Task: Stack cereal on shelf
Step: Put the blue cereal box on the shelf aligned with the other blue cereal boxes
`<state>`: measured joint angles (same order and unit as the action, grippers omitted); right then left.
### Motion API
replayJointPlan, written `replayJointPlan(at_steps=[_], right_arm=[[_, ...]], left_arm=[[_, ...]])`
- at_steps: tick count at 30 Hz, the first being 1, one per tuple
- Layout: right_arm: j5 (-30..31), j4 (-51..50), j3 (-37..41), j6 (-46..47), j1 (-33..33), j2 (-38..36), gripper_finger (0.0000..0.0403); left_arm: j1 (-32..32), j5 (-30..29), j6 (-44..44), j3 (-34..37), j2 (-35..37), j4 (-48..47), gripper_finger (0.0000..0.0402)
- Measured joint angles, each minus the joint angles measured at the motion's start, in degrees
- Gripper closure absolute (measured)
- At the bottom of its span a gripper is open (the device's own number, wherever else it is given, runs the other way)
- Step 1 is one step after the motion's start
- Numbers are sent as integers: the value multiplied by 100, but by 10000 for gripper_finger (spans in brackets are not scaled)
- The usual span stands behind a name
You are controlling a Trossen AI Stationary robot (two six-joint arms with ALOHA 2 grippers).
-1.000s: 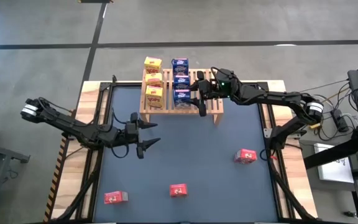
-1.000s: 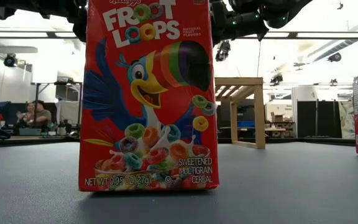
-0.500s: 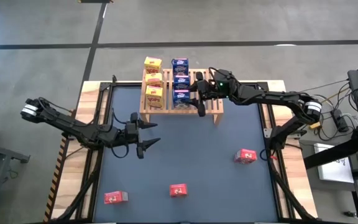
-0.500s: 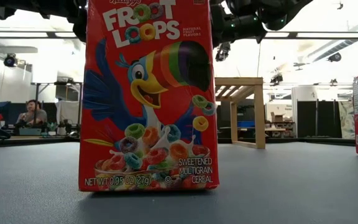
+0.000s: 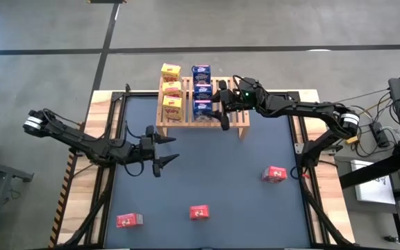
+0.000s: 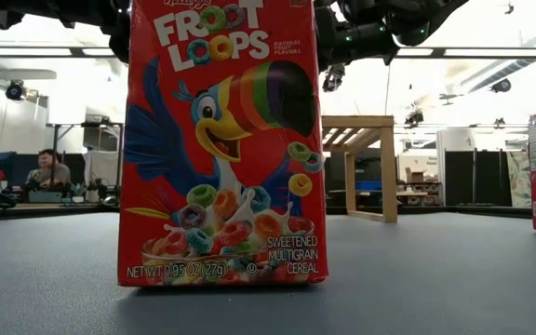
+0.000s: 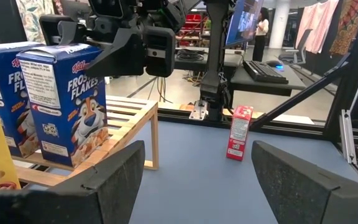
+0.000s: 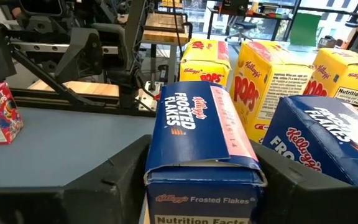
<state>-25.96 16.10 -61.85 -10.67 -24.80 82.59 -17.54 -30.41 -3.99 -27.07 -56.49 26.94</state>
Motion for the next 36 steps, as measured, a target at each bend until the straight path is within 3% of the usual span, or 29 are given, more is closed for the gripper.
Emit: replayJointPlan(at_steps=[11, 26, 36], right_arm=[[1, -303, 1, 49, 0, -159, 121], [77, -1159, 3, -86, 0, -903, 120], [683, -1785, 5, -440, 7, -1381, 121]], left_arm=[[-2, 2, -20, 0, 0, -3, 124], [-2, 2, -132, 0, 0, -20, 123], [-2, 7, -190, 0, 0, -63, 123]])
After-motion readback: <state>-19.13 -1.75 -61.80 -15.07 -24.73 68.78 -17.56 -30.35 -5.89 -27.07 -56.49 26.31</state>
